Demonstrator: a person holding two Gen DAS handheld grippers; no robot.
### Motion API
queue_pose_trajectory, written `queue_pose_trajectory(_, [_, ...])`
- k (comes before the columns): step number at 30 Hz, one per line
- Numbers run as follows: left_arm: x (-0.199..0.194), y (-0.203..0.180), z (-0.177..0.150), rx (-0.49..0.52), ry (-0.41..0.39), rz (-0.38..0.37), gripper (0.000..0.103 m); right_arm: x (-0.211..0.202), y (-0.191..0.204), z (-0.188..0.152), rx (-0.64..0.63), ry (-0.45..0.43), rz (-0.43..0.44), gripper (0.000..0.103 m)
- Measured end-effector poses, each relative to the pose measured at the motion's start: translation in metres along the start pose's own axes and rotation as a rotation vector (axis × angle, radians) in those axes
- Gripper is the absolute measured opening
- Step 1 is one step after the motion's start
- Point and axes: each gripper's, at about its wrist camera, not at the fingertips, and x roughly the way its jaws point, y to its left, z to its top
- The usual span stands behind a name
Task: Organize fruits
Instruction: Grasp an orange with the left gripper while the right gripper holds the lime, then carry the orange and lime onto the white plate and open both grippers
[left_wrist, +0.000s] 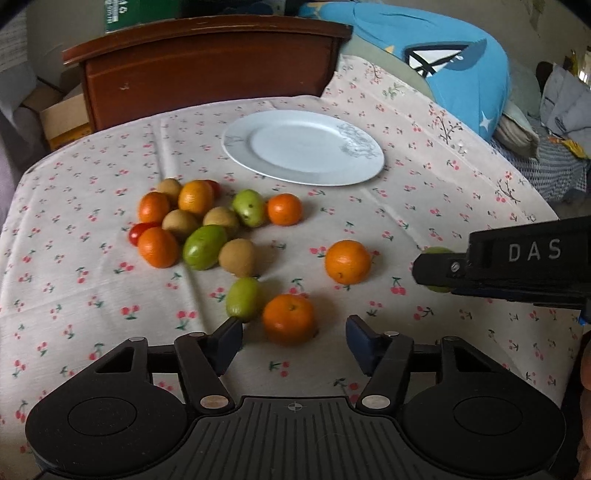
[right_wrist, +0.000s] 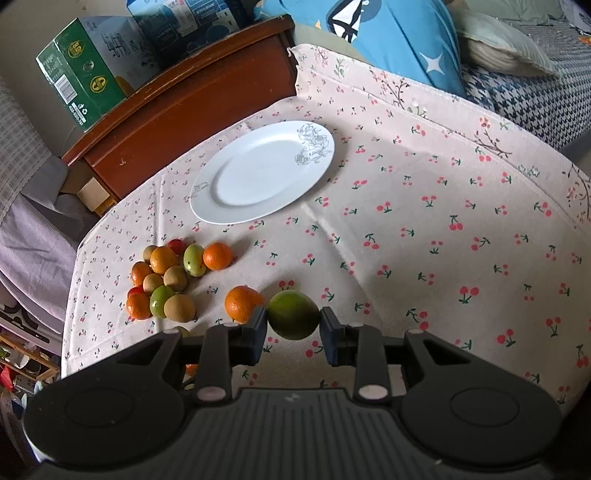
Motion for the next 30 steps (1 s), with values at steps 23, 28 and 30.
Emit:
queue_pose_trajectory(23, [-0.015, 0.007, 0.010, -0.032, -0.036, 0.048, 0.028, 0.013, 0.001, -0.004, 0.008, 0.046, 0.013, 0.031])
queue_pose_trajectory(28, [-0.027, 0.009, 0.022, -0.038, -0.073, 0.065, 0.028, 0.009, 0.005, -0.001, 0.004, 0.026, 0.059, 0.031])
queue_pose_trajectory(30, [-0.030, 0.011, 0.027, -0.042, -0.081, 0.069, 0.028, 0.007, 0.008, 0.000, -0.009, 0.013, 0.065, 0.031])
